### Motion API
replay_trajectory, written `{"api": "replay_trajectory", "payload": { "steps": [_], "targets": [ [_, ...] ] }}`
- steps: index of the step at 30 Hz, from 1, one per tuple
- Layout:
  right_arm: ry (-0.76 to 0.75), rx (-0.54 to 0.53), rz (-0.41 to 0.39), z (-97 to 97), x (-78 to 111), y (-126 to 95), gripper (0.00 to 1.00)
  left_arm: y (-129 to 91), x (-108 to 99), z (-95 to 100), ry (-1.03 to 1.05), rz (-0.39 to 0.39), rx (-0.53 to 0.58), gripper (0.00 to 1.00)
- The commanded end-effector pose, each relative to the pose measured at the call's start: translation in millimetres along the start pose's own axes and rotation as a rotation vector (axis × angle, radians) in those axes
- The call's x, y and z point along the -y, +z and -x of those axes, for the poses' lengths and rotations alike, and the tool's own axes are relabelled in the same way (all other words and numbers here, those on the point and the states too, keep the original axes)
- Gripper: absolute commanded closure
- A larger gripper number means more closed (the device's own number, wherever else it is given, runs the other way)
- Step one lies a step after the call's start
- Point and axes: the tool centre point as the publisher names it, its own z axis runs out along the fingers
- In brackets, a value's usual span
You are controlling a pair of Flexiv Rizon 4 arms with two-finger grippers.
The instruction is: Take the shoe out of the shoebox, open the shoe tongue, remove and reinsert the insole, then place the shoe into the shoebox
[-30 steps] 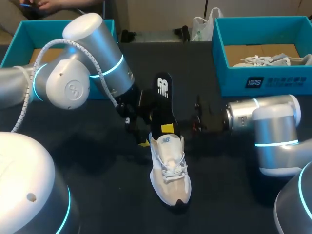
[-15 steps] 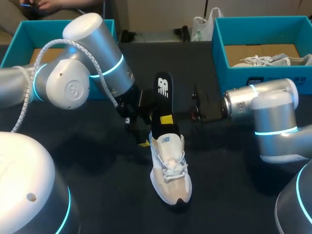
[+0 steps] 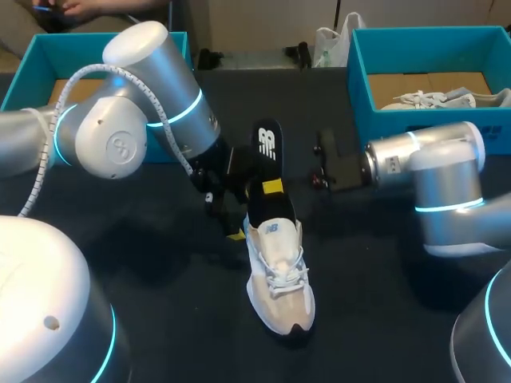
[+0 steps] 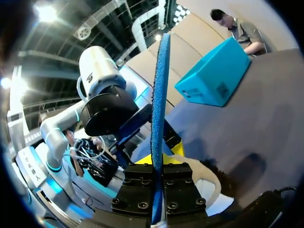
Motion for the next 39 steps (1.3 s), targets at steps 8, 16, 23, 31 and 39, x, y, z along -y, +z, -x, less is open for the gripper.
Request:
{"api": "replay_trajectory", "payload": {
  "steps": [8, 16, 23, 31, 39],
  "targets": [
    [0.126, 0.007, -0.011, 6.6, 30.0, 0.4, 1.00, 0.0, 0.0, -0.3, 0.000, 0.002, 0.001, 0.00],
    [0.173, -0.001, -0.019, 5.0, 51.2, 4.5, 1.00, 0.0, 0.0, -0.3, 0.000, 0.002, 0.001, 0.00],
    [0.174, 0.011, -0.025, -2.6, 55.3, 6.9, 1.00, 0.0, 0.0, -0.3, 0.000, 0.002, 0.001, 0.00],
    [0.122, 0.029, -0.042, -8.7, 40.8, 9.3, 0.69, 0.0, 0.0, -0.3, 0.000, 0.002, 0.001, 0.00],
    [0.085, 0.045, -0.064, -12.7, 28.3, 11.0, 0.72, 0.0, 0.0, -0.3, 0.000, 0.002, 0.001, 0.00]
  ]
}}
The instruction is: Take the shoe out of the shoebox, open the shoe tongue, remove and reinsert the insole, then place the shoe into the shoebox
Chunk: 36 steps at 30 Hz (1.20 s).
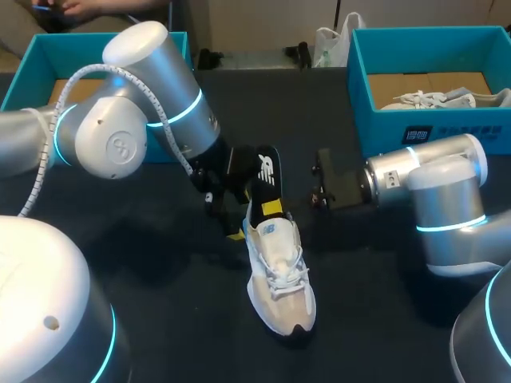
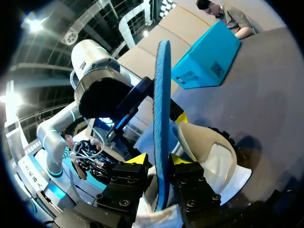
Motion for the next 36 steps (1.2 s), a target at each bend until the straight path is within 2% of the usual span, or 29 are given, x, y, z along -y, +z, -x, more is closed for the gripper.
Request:
{"api": "replay_trajectory", "payload": {
  "steps": [1, 9, 11, 12, 13, 17, 21, 32, 36],
  "targets": [
    [-0.006, 0.008, -0.014, -2.2, -7.8, 2.5, 0.72, 0.0, 0.1, -0.3, 0.000, 0.002, 0.000, 0.00],
    [-0.015, 0.005, -0.020, 0.5, -19.7, 4.1, 0.75, 0.0, 0.1, -0.3, 0.000, 0.002, 0.000, 0.00],
    [-0.009, 0.004, -0.011, 3.2, -22.8, 3.0, 0.84, 0.0, 0.1, -0.3, 0.000, 0.002, 0.000, 0.00],
    [-0.004, 0.000, -0.007, 5.0, -23.8, 2.4, 0.94, 0.0, 0.1, -0.3, 0.000, 0.002, 0.000, 0.00],
    [0.002, -0.003, -0.006, 7.3, -24.6, 2.1, 1.00, 0.0, 0.1, -0.3, 0.000, 0.002, 0.000, 0.00],
    [0.037, -0.013, -0.012, 15.7, -23.9, 2.8, 1.00, 0.0, 0.1, -0.3, 0.000, 0.002, 0.000, 0.00],
    [0.078, -0.020, -0.020, 18.2, -14.5, 4.5, 1.00, 0.0, 0.1, -0.3, 0.000, 0.002, 0.000, 0.00],
    [0.187, -0.006, -0.037, 9.9, 19.5, 5.8, 1.00, 0.0, 0.1, -0.3, 0.000, 0.002, 0.000, 0.00],
    [0.199, -0.005, -0.040, 6.5, 26.2, 7.0, 1.00, 0.0, 0.1, -0.3, 0.000, 0.002, 0.000, 0.00]
  ]
}}
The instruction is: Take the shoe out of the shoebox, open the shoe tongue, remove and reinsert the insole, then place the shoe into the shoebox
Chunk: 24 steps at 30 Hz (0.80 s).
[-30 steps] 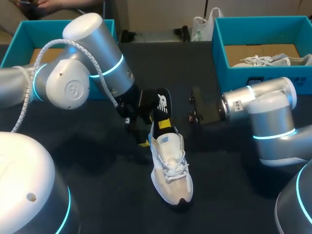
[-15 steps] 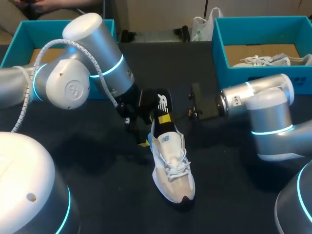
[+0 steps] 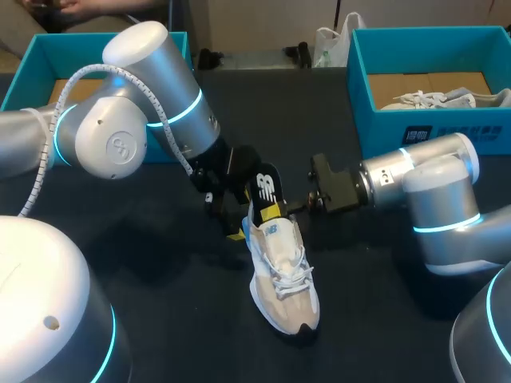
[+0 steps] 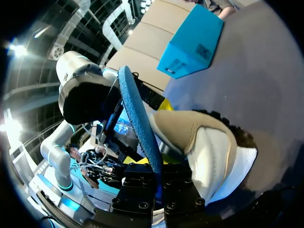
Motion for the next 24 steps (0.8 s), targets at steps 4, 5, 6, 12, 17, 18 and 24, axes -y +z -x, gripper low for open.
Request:
{"api": "replay_trajectory", "payload": {
  "steps": [4, 5, 6, 12, 17, 18, 24],
  "targets": [
    [-0.029, 0.014, 0.003, -8.8, 6.7, 2.3, 0.97, 0.0, 0.1, -0.2, 0.000, 0.002, 0.000, 0.00],
    [-0.038, 0.015, 0.002, -10.6, 5.5, 2.2, 0.72, 0.0, 0.1, -0.2, 0.000, 0.002, 0.000, 0.00],
    [-0.049, 0.019, 0.000, -12.6, 4.0, 2.0, 0.66, 0.0, 0.1, -0.2, 0.000, 0.002, 0.000, 0.00],
    [-0.106, 0.041, -0.020, -23.6, -5.6, 1.1, 0.56, 0.0, 0.1, -0.2, 0.000, 0.002, 0.000, 0.00],
    [-0.127, 0.048, -0.026, -25.0, -14.4, -1.9, 0.57, 0.0, 0.1, -0.2, 0.000, 0.002, 0.000, 0.00],
    [-0.128, 0.048, -0.026, -24.6, -15.5, -2.5, 0.57, 0.0, 0.1, -0.2, 0.000, 0.002, 0.000, 0.00],
    [-0.153, 0.045, -0.026, -23.2, -27.1, -6.8, 0.68, 0.0, 0.1, -0.2, 0.000, 0.002, 0.000, 0.00]
  ]
}}
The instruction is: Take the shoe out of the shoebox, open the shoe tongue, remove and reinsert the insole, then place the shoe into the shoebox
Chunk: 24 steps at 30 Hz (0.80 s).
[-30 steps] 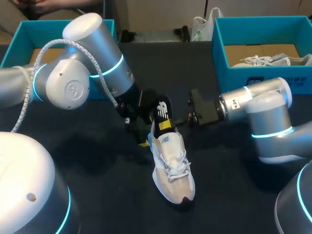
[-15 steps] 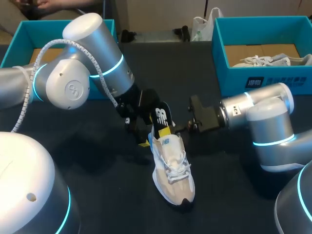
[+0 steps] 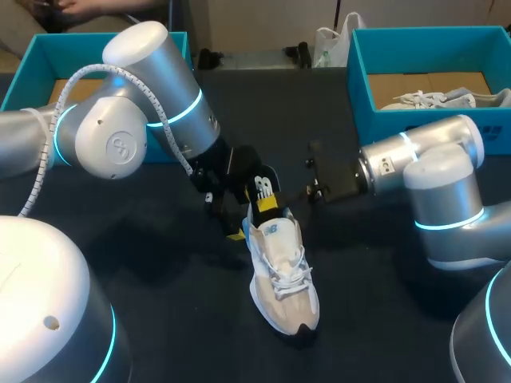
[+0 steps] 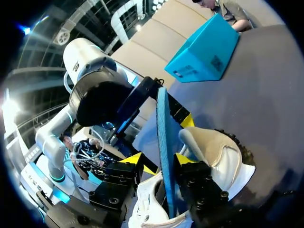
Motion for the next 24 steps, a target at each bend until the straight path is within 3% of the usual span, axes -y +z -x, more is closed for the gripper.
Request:
{"api": "replay_trajectory", "payload": {
  "steps": [1, 2, 3, 9, 14, 24],
  "targets": [
    [-0.014, -0.005, -0.007, 2.6, -9.7, -3.7, 0.76, 0.1, 0.0, -0.2, 0.000, 0.002, 0.000, 0.00],
    [-0.015, -0.006, -0.006, 4.4, -12.0, -4.4, 0.84, 0.1, 0.0, -0.2, 0.000, 0.002, 0.000, 0.00],
    [-0.017, -0.011, -0.004, 6.3, -13.8, -4.7, 0.99, 0.1, 0.0, -0.2, 0.000, 0.002, 0.000, 0.00],
    [0.017, -0.038, -0.012, 19.5, -14.6, -2.3, 1.00, 0.1, 0.0, -0.2, 0.000, 0.002, 0.000, 0.00],
    [0.074, -0.051, 0.001, 27.0, 0.5, -0.5, 1.00, 0.1, 0.0, -0.2, 0.000, 0.002, 0.000, 0.00],
    [0.121, -0.028, 0.035, 16.1, 28.5, 1.5, 1.00, 0.1, 0.0, -0.2, 0.000, 0.002, 0.000, 0.00]
  ]
}}
